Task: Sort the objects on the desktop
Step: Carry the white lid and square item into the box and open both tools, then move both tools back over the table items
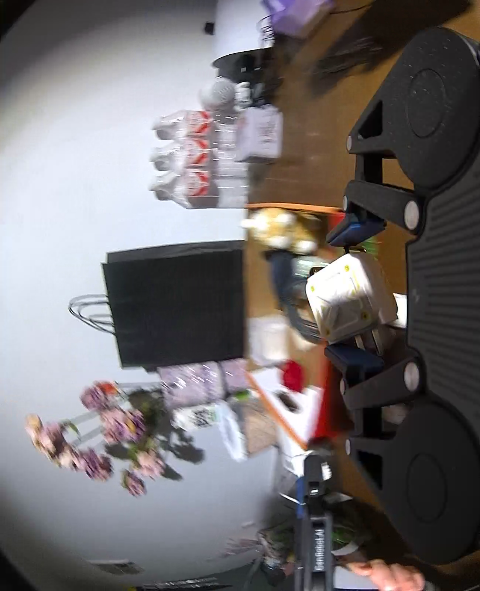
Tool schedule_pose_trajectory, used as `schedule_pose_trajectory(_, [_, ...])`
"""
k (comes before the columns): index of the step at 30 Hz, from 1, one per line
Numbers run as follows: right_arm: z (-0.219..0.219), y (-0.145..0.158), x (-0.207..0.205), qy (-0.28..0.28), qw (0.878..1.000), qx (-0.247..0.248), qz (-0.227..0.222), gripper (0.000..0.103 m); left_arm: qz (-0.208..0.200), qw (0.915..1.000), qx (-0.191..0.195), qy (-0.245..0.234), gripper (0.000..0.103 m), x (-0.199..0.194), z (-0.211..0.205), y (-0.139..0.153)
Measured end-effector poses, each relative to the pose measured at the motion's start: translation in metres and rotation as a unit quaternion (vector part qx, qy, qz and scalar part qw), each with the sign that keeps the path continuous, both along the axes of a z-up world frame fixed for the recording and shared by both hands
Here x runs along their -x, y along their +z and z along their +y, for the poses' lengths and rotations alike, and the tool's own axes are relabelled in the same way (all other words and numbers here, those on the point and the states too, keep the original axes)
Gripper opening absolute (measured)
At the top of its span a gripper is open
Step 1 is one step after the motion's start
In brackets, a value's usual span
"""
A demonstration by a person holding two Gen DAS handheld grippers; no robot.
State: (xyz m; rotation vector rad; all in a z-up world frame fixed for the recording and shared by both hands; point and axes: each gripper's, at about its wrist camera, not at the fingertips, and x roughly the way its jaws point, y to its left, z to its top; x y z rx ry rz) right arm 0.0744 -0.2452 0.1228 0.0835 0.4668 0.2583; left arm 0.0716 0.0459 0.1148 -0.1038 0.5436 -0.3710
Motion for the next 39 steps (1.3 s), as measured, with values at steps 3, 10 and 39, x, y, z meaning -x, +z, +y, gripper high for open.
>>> schedule_pose_trajectory(3, [0.015, -0.002, -0.059, -0.019, 0.999, 0.025, 0.012, 0.057, 0.035, 0.9992, -0.004, -0.02, 0.041, -0.059, -0.006, 0.0])
schedule_pose_trajectory(10, [0.033, -0.052, -0.139, -0.094, 0.983, 0.128, 0.092, 0.057, 0.102, 0.9903, -0.094, 0.004, 0.041, -0.149, -0.028, -0.043])
schedule_pose_trajectory(39, [0.013, -0.073, 0.025, -0.013, 0.996, 0.046, 0.073, 0.088, 0.021, 0.9978, -0.06, -0.017, 0.102, 0.018, -0.014, -0.032])
